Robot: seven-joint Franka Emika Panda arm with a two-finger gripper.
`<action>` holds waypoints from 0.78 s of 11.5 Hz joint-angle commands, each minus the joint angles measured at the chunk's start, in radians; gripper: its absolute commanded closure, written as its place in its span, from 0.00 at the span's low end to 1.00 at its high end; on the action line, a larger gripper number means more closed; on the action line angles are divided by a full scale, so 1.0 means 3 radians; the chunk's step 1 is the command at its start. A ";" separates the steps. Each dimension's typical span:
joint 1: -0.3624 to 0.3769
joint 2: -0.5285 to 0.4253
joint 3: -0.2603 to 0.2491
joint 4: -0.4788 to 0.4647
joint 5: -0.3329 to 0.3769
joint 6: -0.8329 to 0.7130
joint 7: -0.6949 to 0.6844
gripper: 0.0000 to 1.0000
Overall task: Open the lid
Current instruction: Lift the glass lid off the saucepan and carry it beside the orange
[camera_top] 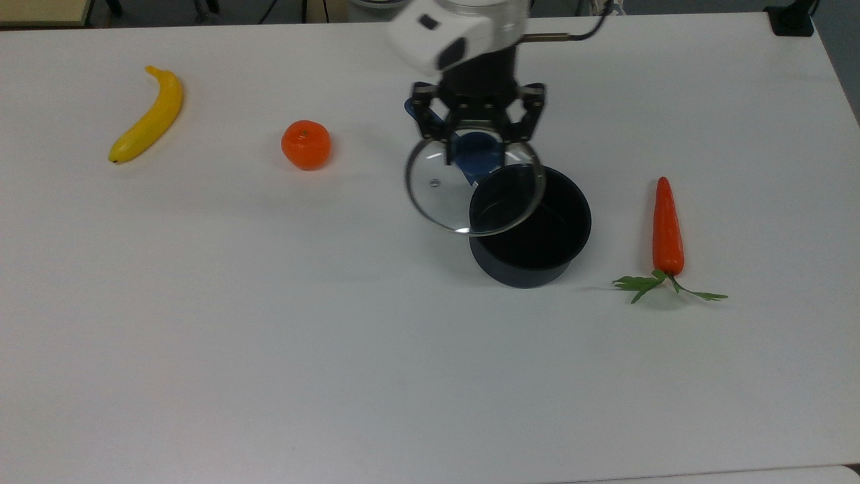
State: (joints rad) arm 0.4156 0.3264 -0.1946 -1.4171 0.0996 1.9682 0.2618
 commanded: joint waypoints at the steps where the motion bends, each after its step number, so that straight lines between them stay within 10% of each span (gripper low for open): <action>1: -0.0474 -0.0147 0.0015 -0.0063 0.0021 -0.0108 -0.0269 0.61; 9: -0.1186 0.0225 0.0015 -0.0093 -0.0030 0.0024 -0.0571 0.61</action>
State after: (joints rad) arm 0.0679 0.3761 -0.1970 -1.4462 0.0997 1.9570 0.1022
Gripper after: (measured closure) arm 0.388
